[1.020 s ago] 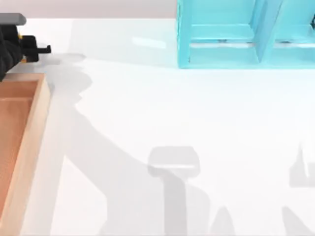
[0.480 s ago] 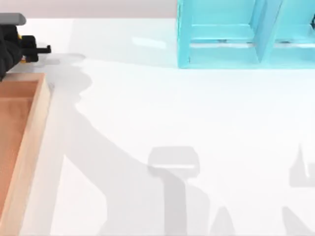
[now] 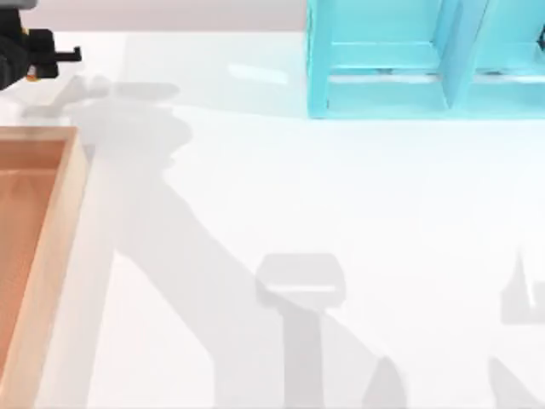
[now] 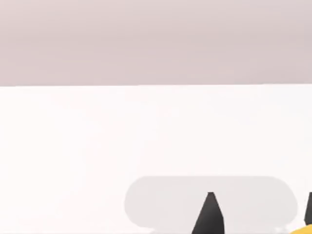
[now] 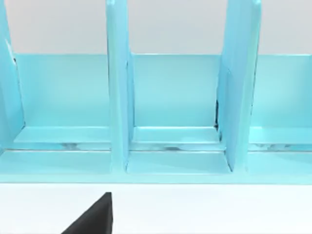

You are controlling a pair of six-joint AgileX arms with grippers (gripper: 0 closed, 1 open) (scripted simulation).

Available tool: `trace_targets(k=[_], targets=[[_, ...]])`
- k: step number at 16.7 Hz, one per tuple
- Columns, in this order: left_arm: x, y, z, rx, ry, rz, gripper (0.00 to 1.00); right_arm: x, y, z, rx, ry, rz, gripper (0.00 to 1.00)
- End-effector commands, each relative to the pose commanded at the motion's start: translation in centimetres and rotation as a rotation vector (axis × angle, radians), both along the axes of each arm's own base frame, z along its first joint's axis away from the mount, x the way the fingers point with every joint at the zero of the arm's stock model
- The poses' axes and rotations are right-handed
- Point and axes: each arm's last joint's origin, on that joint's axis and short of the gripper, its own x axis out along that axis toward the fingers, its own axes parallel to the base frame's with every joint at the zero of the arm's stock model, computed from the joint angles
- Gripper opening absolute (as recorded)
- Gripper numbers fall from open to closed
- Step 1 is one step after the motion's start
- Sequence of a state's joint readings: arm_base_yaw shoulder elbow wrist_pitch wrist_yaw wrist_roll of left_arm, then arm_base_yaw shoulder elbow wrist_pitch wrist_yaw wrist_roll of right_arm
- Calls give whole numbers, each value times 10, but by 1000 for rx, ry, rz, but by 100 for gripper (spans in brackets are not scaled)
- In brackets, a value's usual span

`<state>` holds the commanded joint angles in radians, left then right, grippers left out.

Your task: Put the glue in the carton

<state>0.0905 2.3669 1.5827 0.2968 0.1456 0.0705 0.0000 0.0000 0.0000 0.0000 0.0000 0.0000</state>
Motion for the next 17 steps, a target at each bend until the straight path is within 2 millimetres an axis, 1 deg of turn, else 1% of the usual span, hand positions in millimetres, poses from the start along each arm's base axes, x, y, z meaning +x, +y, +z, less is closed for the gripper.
trace_targets(k=[3,5,7,11,12,13,15,17], targets=[[-4,0,35,-3,1,7,0,0,0,0,0,0,0,100],[-8,2,47,-6,5,19,0,0,0,0,0,0,0,100],[-9,3,50,-7,6,22,0,0,0,0,0,0,0,100],[-9,2,48,-5,7,20,0,0,0,0,0,0,0,100],[-10,6,50,-1,12,14,0,0,0,0,0,0,0,100],[-13,12,53,8,21,2,0,0,0,0,0,0,0,100],[-25,31,62,36,56,-42,0,0,0,0,0,0,0,100],[-44,56,72,74,110,-111,0,0,0,0,0,0,0,100]])
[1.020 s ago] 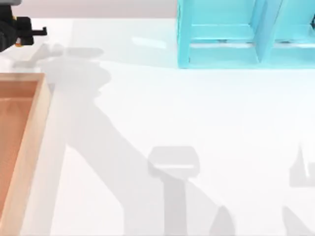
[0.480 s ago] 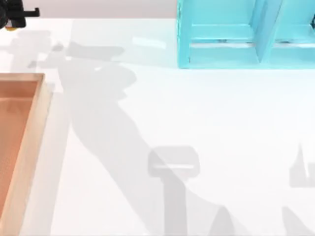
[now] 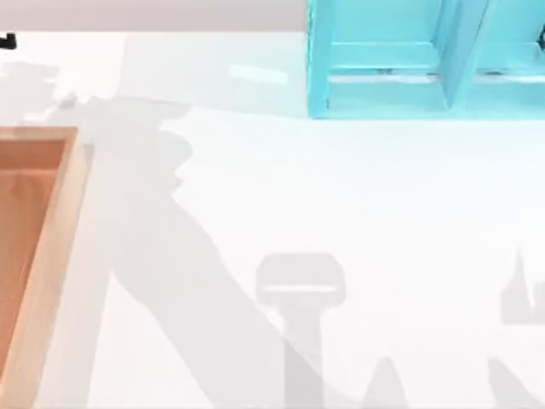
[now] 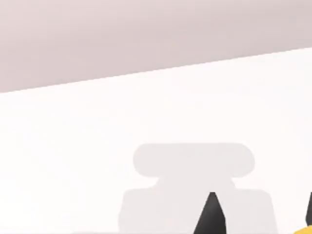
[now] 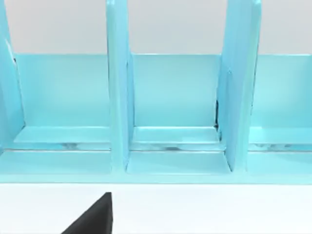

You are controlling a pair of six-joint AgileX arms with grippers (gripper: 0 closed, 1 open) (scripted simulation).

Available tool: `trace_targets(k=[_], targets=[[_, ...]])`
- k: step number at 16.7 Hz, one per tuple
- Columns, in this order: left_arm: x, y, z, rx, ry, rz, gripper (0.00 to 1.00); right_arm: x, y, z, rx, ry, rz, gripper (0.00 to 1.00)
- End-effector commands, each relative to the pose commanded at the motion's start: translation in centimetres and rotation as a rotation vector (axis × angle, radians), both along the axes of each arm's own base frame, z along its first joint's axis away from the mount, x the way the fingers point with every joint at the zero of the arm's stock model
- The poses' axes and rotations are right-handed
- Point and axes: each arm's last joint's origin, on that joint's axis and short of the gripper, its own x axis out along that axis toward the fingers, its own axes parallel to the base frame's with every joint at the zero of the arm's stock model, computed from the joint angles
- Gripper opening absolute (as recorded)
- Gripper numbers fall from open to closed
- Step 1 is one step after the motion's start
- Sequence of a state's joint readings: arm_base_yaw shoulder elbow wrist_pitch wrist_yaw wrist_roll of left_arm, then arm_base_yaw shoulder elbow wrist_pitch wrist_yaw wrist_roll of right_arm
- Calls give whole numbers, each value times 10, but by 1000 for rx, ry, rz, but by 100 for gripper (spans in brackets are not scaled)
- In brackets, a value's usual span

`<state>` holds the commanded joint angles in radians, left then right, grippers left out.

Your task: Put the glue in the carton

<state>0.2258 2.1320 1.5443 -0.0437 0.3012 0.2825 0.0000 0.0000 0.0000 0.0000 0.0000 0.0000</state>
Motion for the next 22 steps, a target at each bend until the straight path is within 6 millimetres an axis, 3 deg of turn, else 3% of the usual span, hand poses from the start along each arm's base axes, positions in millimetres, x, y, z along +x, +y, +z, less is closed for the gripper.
trace_targets(k=[3,7,10,14,18,22], targets=[[-42,40,12,54,89,-152,0,0,0,0,0,0,0,100],[-112,81,19,85,141,-405,0,0,0,0,0,0,0,100],[-164,97,17,59,102,-560,0,0,0,0,0,0,0,100],[-219,104,9,-16,4,-655,0,0,0,0,0,0,0,100],[-249,104,0,-96,-66,-656,0,0,0,0,0,0,0,100],[-256,103,-3,-120,-77,-647,0,0,0,0,0,0,0,100]])
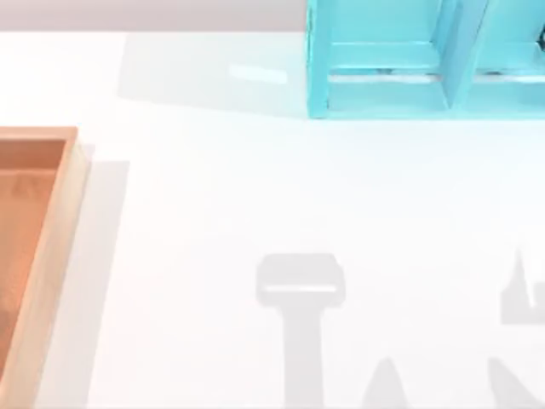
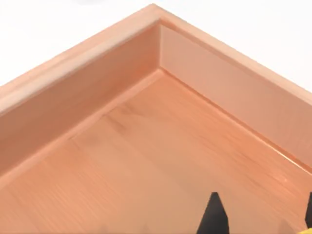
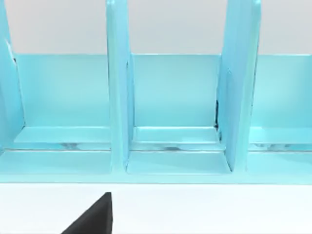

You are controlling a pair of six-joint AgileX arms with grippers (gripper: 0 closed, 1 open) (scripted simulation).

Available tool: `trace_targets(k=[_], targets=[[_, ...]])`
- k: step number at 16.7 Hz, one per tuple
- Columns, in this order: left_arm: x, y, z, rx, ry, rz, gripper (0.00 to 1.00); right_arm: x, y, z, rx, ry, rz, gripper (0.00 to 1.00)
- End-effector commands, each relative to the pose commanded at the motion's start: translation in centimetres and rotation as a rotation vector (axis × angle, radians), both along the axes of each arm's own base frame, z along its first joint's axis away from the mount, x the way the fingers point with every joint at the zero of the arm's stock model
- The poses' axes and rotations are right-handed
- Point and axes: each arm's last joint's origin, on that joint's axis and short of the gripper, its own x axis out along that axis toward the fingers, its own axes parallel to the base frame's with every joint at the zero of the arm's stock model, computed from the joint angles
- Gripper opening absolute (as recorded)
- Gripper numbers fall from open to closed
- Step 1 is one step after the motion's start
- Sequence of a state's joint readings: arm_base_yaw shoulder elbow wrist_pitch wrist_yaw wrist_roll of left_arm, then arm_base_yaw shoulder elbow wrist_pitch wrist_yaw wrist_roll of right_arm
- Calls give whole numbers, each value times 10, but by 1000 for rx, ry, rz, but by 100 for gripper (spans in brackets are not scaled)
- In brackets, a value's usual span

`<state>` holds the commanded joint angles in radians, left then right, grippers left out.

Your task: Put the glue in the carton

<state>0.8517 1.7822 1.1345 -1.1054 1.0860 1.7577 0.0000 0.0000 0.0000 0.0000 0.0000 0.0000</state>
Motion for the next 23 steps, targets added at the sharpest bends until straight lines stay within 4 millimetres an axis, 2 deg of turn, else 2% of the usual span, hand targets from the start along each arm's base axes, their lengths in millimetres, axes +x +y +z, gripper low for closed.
trace_targets(k=[6,15,20,23], targets=[[5,-4,-5,-3,9,-5,0,0,0,0,0,0,0,100],[32,-32,-43,5,-4,0,0,0,0,0,0,0,0,100],[33,-34,-45,0,0,0,0,0,0,0,0,0,0,100],[33,-34,-45,0,0,0,23,0,0,0,0,0,0,100]])
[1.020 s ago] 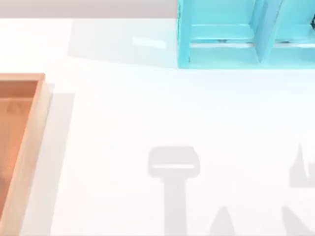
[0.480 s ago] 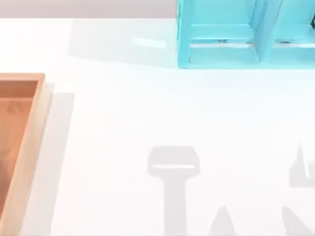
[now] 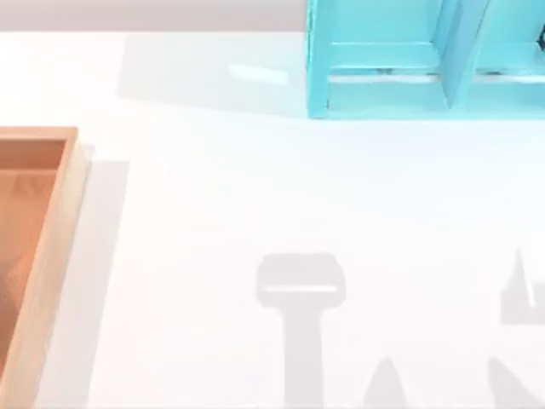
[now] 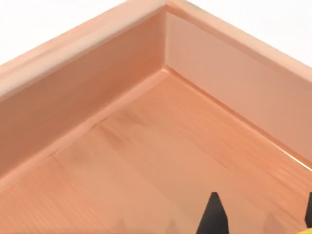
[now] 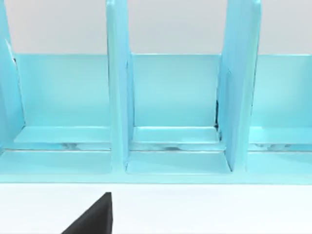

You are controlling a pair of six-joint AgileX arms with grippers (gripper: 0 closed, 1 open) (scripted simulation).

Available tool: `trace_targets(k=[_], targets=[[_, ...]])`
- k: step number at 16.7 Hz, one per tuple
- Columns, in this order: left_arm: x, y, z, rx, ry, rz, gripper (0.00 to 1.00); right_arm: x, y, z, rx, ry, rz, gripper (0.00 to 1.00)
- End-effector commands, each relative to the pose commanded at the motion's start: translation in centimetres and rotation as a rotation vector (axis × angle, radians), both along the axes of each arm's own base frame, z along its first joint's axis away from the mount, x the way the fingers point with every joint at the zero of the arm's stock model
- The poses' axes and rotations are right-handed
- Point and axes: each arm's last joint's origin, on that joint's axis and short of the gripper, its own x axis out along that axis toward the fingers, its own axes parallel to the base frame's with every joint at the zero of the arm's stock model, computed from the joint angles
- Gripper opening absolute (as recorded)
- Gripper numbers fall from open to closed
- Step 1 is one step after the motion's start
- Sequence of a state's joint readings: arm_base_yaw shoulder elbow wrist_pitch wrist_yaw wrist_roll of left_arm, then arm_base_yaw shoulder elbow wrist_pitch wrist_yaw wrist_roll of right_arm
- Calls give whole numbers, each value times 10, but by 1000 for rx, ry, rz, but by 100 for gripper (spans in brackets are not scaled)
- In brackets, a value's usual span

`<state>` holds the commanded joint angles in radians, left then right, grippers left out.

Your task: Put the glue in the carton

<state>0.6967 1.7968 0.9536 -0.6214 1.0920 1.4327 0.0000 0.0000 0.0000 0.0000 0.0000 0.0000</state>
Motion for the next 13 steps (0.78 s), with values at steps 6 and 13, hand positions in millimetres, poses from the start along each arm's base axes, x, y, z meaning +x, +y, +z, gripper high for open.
trace_targets(k=[6,13], targets=[[0,0,0,0,0,0,68,0,0,0,0,0,0,100],[0,0,0,0,0,0,100,0,0,0,0,0,0,100]])
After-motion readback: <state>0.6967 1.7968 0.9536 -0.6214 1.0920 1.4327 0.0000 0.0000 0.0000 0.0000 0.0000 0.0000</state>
